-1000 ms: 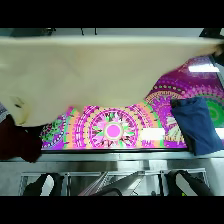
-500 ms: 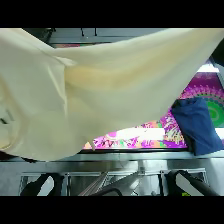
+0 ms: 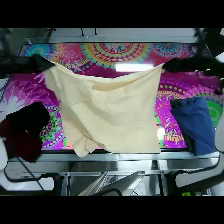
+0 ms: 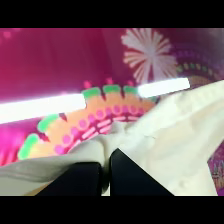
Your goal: Fold the shirts.
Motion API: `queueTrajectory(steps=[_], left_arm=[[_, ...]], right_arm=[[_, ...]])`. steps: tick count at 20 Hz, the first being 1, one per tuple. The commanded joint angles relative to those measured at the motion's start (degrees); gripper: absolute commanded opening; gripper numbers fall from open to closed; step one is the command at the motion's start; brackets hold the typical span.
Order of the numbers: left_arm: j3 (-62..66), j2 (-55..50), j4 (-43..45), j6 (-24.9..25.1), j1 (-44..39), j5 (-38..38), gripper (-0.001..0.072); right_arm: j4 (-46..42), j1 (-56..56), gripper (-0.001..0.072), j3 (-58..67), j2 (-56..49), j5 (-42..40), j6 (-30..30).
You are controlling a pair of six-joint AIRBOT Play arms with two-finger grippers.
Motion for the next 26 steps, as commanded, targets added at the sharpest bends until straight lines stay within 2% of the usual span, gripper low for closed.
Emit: queueTrajectory(steps=[1, 4, 7, 9, 13, 17, 21, 24, 25, 26], left_arm=[[8.09, -18.67, -0.76, 1.4, -1.29, 0.28, 0.0013], [19.65, -27.78, -0.52, 0.24, -1.92, -1.6, 0.0013], [23.15, -27.74, -0.04, -0.04, -1.4, 0.63, 0.0013], [19.56, -25.24, 1.9, -0.04, -0.98, 1.22, 0.0013], [12.61, -20.81, 12.28, -0.04, -1.49, -1.95, 0.0013], [7.8, -18.62, 16.9, -0.59, -2.45, -4.09, 0.0013], [3.17, -18.16, 17.88, -0.68, -2.75, -3.98, 0.0013], [2.23, -18.21, 17.81, -0.79, -2.75, -4.7, 0.0019], [2.71, -18.21, 17.86, -1.2, -2.75, -6.12, 0.0282], [3.34, -18.21, 17.92, -2.71, -2.58, -7.41, 0.062]], right_arm=[[1.05, 0.61, 0.0015, -1.36, -13.4, -8.81, 1.18], [3.17, 0.0, 0.0015, 2.16, -17.86, -9.66, 1.27], [3.15, -0.87, 0.0015, 4.72, -17.25, -8.61, 2.23], [2.71, -1.18, 0.0015, 4.72, -16.41, -5.31, 2.25], [0.04, -0.63, 0.0014, 3.87, -16.37, 2.97, 3.17], [-6.88, 0.26, 0.0015, 3.63, -16.13, 9.01, 5.81], [-12.74, 2.49, 0.0015, 2.93, -16.22, 8.17, 6.8], [-13.44, 2.84, 0.0027, 2.95, -16.24, 7.39, 7.91], [-13.46, 2.73, 0.0093, 2.97, -16.24, 7.43, 8.83], [-13.44, 2.43, 0.0238, 2.99, -16.13, 7.85, 9.97]])
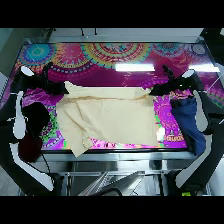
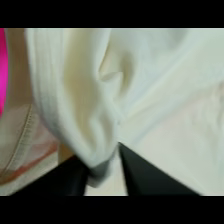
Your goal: Fold the shirts.
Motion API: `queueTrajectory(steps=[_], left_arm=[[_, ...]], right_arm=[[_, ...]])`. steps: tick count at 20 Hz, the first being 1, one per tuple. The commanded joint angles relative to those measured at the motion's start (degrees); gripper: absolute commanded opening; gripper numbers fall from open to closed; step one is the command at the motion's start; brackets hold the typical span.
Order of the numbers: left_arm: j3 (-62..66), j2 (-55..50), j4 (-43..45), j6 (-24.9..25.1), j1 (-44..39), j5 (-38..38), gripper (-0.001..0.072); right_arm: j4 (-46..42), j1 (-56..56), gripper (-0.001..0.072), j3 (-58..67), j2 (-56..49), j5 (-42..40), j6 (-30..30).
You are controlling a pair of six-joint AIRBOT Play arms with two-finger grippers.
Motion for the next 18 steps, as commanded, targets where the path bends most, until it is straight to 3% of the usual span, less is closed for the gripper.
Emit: queueTrajectory(steps=[1, 4, 7, 12, 15, 18], left_arm=[[1.03, 0.09, 0.68, -4.37, 0.57, -4.68, 0.0648], [2.75, 0.33, 0.68, -9.01, 2.95, -13.66, 0.0645], [-8.15, 6.01, 0.7, -10.4, 6.34, -17.9, 0.0645], [-44.78, 25.68, 0.66, -10.36, 11.13, -8.13, 0.0645], [-59.01, 32.2, 0.57, -10.36, 12.37, -0.09, 0.0645], [-65.22, 34.34, -0.07, -9.7, 12.35, 7.61, 0.0645]], right_arm=[[-1.38, -0.31, 0.0303, -0.02, 0.39, 1.53, 3.28], [-1.42, -2.03, 0.0302, -0.04, 2.71, 8.66, 3.87], [-1.49, -4.92, 0.03, -3.67, 6.99, 13.75, 5.38], [-1.51, -11.19, 0.03, -22.75, 20.74, 12.24, 5.05], [-1.49, -15.02, 0.0301, -33.97, 29.81, 7.19, 5.14], [-1.33, -17.38, 0.03, -42.18, 36.63, 4.35, 5.86]])
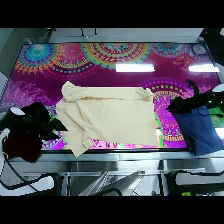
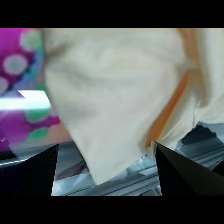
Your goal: Fold the shirts.
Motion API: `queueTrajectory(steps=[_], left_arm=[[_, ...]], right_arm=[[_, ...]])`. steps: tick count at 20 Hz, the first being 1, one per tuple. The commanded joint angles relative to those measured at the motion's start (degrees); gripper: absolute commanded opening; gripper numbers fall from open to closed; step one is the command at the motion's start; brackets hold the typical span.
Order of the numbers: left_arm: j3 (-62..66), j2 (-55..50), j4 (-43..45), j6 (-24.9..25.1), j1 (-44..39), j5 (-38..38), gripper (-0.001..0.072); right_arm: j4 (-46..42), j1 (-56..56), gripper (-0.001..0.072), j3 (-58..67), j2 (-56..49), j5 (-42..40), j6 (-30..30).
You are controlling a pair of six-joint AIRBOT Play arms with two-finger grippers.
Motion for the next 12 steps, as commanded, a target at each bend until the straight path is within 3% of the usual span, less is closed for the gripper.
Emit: queueTrajectory(steps=[1, 6, 8, 9, 12], left_arm=[[-9.01, 3.48, -0.61, 0.46, 0.57, 9.94, 0.0645], [-10.23, 3.48, -13.81, 8.15, 0.59, 16.39, 0.0624], [-10.14, 3.56, -18.64, 12.09, 0.59, 15.43, 0.0054], [-10.14, 3.61, -19.32, 12.74, 0.59, 14.62, 0.0013], [-10.12, 3.63, -19.39, 12.74, 0.76, 9.86, 0.0013]], right_arm=[[0.17, -2.89, 0.0301, -10.32, 8.46, -3.48, 0.59], [0.15, -2.91, 0.0301, -18.05, 13.31, -3.52, 0.61], [0.2, -2.89, 0.0301, -21.11, 13.62, -3.54, 0.83], [0.15, -2.89, 0.0301, -22.8, 13.6, -3.98, 0.83], [0.13, -2.86, 0.0303, -27.54, 13.53, -7.04, 0.79]])
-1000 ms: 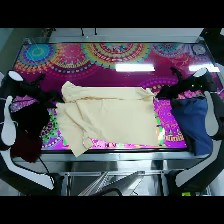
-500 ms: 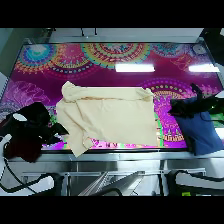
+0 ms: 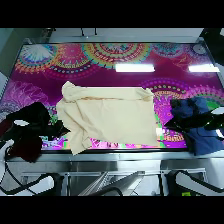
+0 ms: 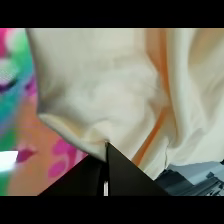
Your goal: Fold the shirts.
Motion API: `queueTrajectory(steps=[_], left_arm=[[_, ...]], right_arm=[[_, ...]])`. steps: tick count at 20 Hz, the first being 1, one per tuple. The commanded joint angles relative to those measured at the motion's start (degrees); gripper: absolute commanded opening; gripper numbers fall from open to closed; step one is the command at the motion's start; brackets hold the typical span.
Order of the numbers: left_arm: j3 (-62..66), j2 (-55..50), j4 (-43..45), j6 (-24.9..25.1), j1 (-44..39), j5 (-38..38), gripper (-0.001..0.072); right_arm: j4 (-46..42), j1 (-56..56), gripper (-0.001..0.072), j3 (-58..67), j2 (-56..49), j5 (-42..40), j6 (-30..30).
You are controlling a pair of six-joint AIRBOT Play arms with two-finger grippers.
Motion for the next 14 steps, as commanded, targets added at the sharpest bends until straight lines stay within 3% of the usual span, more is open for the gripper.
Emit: queueTrajectory(steps=[1, 5, 7, 13, 14], left_arm=[[0.04, 0.2, -3.41, 2.38, 0.13, -5.42, 0.0013], [4.94, 2.25, -3.41, 2.86, 0.13, -15.08, 0.0012], [9.64, 6.71, -3.02, 2.36, 0.15, -18.08, 0.0012], [17.18, 20.02, 2.64, -1.46, 0.13, -17.94, 0.0013], [16.85, 21.35, 2.6, -1.49, 0.11, -17.64, 0.0013]], right_arm=[[0.0, 0.02, 0.0303, -5.57, 0.39, -3.5, 0.13], [-0.63, 0.02, 0.0305, -9.66, -0.22, -6.62, -0.09], [-0.57, 0.07, 0.0427, -11.45, -1.46, -7.58, -0.07], [2.03, 7.61, 0.0419, -12.5, -6.6, -10.23, -1.57], [2.97, 9.88, 0.0344, -12.5, -7.26, -11.13, -1.6]])
